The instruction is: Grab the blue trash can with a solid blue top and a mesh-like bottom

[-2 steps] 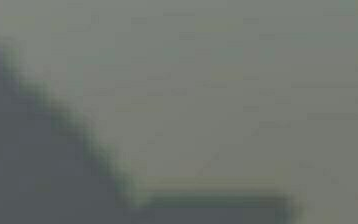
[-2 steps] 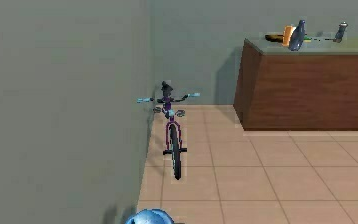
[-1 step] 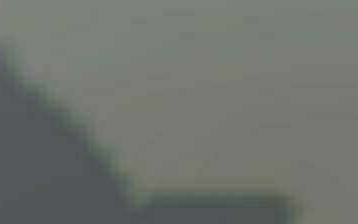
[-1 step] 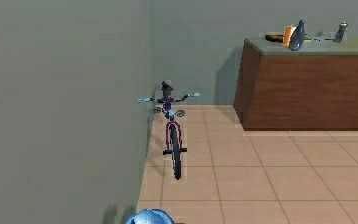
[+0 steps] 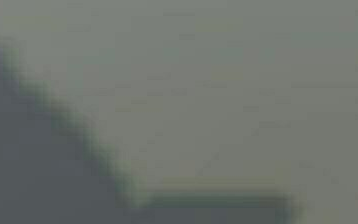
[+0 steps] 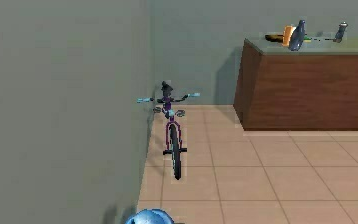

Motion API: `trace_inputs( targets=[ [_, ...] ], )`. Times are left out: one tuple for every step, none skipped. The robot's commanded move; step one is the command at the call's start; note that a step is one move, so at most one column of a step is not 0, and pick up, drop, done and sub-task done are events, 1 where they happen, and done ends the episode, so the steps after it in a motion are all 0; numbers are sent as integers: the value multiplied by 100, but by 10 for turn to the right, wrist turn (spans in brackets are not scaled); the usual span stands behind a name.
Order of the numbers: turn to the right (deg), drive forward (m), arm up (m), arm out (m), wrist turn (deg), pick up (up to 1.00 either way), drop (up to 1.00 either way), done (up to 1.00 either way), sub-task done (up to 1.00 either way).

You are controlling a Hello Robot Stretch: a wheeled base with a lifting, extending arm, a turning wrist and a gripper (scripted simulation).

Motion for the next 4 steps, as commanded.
trace_inputs(
  targets=[
    [0, 0, 0, 0, 450, 0, 0, 0, 0],
    [0, 0, 0, 0, 30, 0, 0, 0, 0],
    [0, 0, -30, 0, 0, 0, 0, 0, 0],
    [0, 0, 0, 0, 0, 100, 0, 0, 0]
  ],
)
